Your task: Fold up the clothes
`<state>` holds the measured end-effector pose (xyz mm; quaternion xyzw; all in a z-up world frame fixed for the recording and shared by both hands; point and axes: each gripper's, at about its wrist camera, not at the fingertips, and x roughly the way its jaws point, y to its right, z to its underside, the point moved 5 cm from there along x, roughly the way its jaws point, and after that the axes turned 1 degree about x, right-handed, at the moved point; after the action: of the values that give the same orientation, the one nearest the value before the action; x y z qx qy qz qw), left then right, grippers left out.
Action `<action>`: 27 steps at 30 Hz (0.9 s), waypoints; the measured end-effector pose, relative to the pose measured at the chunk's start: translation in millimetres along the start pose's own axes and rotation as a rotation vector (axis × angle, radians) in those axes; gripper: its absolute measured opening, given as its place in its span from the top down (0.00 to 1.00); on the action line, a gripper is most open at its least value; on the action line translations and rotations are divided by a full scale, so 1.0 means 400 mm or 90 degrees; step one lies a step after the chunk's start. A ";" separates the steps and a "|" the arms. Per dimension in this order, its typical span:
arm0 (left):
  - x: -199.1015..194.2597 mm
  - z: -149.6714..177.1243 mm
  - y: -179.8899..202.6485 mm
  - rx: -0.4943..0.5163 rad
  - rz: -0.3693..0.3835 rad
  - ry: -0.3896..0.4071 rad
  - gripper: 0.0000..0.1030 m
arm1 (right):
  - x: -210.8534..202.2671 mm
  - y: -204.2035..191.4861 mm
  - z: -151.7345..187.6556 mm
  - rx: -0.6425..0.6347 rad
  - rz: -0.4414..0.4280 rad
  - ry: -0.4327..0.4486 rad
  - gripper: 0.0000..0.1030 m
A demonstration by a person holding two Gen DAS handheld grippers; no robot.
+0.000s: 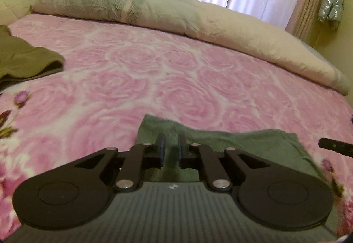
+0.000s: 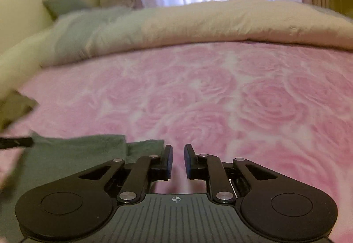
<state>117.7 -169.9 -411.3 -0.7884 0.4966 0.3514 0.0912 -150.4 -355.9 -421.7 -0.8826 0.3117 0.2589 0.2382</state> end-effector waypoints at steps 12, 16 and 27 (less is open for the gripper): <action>-0.204 0.191 0.037 -0.060 -0.063 -0.096 0.84 | -0.169 -0.043 0.183 0.026 0.064 -0.074 0.82; -0.288 0.233 0.049 -0.052 -0.118 -0.121 0.76 | -0.263 -0.048 0.194 0.073 0.002 -0.077 0.29; -0.412 0.309 0.161 0.009 -0.158 -0.143 0.68 | -0.385 -0.161 0.302 0.061 -0.030 -0.123 0.29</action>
<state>-37.1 -22.0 -382.8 -0.7990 0.3844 0.4195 0.1945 -247.7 -175.4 -402.8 -0.8483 0.2782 0.3221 0.3151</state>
